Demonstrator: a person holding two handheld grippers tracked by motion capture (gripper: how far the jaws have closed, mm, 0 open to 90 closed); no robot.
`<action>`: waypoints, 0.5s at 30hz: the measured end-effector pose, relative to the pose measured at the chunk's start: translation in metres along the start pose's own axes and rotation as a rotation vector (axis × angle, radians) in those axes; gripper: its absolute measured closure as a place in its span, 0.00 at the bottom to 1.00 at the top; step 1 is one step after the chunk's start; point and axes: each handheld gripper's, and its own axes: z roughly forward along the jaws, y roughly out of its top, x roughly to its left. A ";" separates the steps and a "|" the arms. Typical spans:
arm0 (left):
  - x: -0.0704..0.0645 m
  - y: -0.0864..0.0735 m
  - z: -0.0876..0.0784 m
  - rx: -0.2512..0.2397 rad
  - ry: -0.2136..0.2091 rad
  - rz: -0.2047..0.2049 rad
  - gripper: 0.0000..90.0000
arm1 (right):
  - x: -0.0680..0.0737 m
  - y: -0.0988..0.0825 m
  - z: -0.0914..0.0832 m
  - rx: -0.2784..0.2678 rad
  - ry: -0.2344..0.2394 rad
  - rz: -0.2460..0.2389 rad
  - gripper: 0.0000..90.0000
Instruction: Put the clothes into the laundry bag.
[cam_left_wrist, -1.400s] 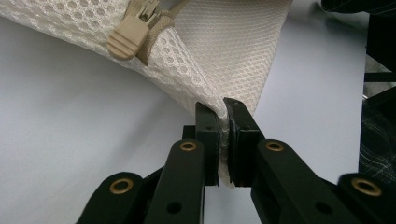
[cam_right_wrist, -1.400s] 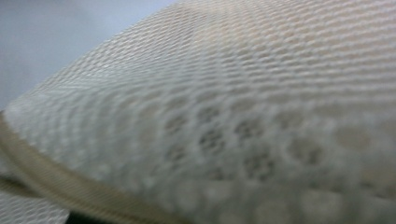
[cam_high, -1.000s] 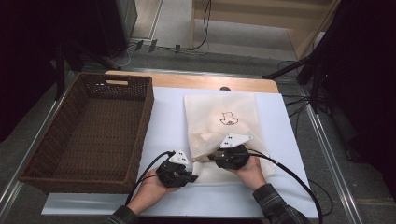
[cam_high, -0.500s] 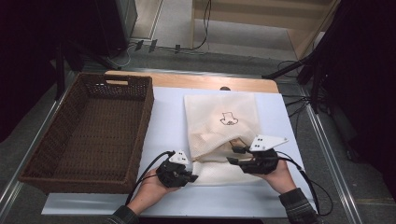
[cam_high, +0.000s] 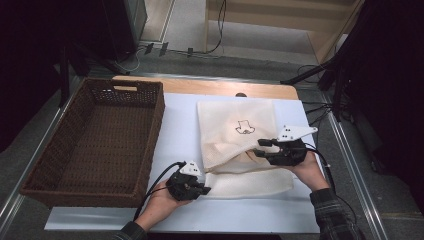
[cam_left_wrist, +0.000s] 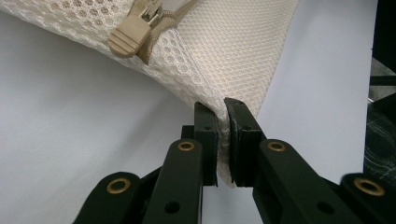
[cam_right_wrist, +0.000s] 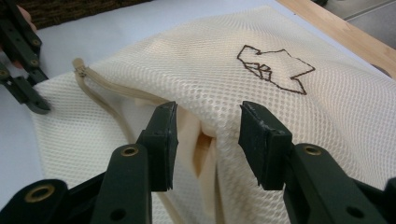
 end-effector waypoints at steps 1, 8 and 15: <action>0.000 0.000 -0.001 0.000 0.007 -0.001 0.94 | -0.002 0.000 0.002 0.002 0.001 -0.007 0.64; 0.004 -0.004 -0.010 -0.024 0.030 -0.024 0.94 | -0.005 0.001 0.014 0.024 0.004 -0.055 0.68; 0.002 -0.007 -0.012 -0.029 0.057 -0.011 0.86 | -0.004 0.003 0.015 0.017 0.072 -0.069 0.99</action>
